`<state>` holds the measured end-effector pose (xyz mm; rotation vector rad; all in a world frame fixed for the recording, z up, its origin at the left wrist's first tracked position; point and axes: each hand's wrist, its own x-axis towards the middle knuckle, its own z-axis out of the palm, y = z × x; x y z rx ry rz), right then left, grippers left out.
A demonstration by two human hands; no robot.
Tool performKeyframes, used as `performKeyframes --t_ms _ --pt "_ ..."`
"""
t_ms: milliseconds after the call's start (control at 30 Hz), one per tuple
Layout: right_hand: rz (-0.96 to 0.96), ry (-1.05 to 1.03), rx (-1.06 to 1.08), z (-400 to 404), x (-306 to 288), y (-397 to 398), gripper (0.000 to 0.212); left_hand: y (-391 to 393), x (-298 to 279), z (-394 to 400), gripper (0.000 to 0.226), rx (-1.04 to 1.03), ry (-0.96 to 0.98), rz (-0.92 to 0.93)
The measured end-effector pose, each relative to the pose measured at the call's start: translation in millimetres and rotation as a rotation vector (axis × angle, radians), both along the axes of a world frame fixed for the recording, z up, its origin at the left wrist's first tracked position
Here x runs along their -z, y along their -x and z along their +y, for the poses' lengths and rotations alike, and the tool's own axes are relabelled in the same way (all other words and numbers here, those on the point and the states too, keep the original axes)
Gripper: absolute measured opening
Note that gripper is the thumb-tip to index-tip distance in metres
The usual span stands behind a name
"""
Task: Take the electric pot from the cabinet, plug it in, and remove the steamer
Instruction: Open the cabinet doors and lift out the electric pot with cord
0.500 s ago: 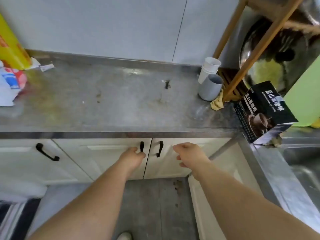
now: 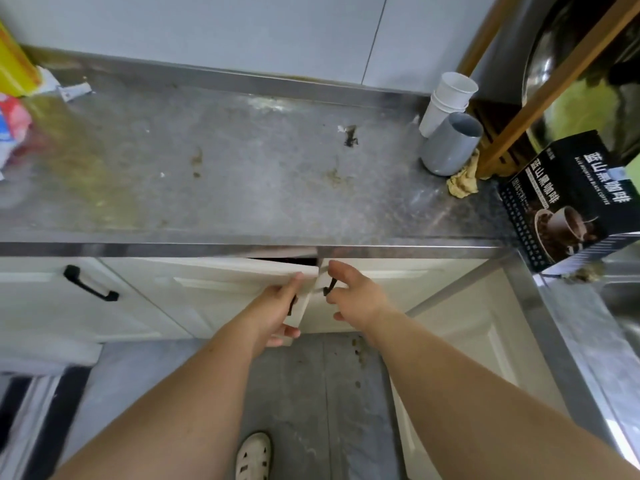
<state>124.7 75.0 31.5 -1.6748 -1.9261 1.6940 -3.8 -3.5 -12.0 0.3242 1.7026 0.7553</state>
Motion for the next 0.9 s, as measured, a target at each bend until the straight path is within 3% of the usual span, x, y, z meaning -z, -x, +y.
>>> performKeyframes --t_ms 167,367,533,767,900 --pt "-0.142 -0.055 -0.255 -30.4 -1.9 9.5 0.051 -3.0 -6.0 -30.2 0.081 -0.117 0.114 -0.038" --pt "-0.194 0.035 -0.459 -62.4 -13.2 -0.9 0.032 -8.4 -21.3 -63.4 0.064 -0.331 0.103 0.093" --pt "-0.304 -0.018 -0.71 -92.8 -18.1 2.4 0.034 -4.9 -29.1 -93.7 0.053 -0.37 0.122 0.169" --pt "-0.271 -0.156 -0.789 -123.0 -25.3 10.6 0.031 9.5 -34.8 -150.7 0.044 -0.294 0.148 0.326" --pt "-0.221 -0.108 -0.701 -130.7 -24.8 16.8 0.036 18.9 -34.7 -173.2 0.042 -0.254 0.295 0.619"
